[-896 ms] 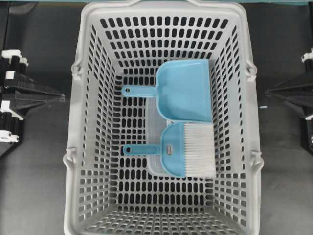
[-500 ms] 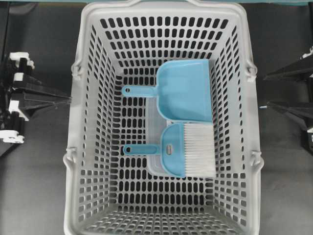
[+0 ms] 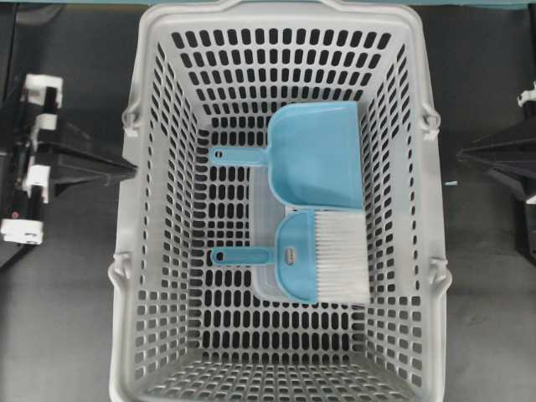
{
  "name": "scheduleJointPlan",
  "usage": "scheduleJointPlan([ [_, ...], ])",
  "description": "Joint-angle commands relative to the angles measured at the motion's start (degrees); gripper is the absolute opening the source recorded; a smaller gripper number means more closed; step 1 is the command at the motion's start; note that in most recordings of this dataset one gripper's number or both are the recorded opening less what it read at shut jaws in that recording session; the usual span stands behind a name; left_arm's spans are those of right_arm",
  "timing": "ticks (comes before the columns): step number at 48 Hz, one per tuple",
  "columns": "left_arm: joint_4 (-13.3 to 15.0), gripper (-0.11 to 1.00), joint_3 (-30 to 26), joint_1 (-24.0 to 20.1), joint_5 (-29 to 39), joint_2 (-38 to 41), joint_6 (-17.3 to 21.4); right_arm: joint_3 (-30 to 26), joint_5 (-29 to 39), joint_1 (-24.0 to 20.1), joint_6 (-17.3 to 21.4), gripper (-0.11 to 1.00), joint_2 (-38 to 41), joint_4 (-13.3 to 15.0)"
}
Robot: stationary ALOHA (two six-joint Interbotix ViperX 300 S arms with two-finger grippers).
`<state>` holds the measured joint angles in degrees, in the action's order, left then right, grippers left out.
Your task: Pick up the hand brush from the shopping basket with the left arm.
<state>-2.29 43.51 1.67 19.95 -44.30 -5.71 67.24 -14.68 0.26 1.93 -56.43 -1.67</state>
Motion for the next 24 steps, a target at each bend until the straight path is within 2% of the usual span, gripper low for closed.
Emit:
scheduleJointPlan([
  [1,-0.18,0.00,-8.70,0.09,11.07,5.19,-0.09,-1.32,1.32,0.18,0.09,0.06,0.09,-0.18],
  [4,-0.26,0.00,-11.95,0.26,15.56,8.35,0.35,-1.41,2.99,0.18,0.09,0.10,0.09,-0.18],
  [8,-0.18,0.00,-15.12,0.70,18.54,11.87,0.44,-1.41,4.31,0.18,0.18,0.22,0.00,-0.18],
  [18,-0.18,0.00,-18.90,1.76,19.25,17.93,0.35,-1.93,5.10,0.18,0.00,0.65,-0.09,-0.18],
  [22,-0.18,0.02,-20.21,2.20,20.04,19.60,0.18,-2.02,5.10,0.09,-0.09,0.71,-0.09,-0.09],
  [24,-0.18,0.08,-21.01,2.37,20.74,20.57,0.00,-1.93,5.10,0.09,-0.09,0.70,-0.18,-0.09],
])
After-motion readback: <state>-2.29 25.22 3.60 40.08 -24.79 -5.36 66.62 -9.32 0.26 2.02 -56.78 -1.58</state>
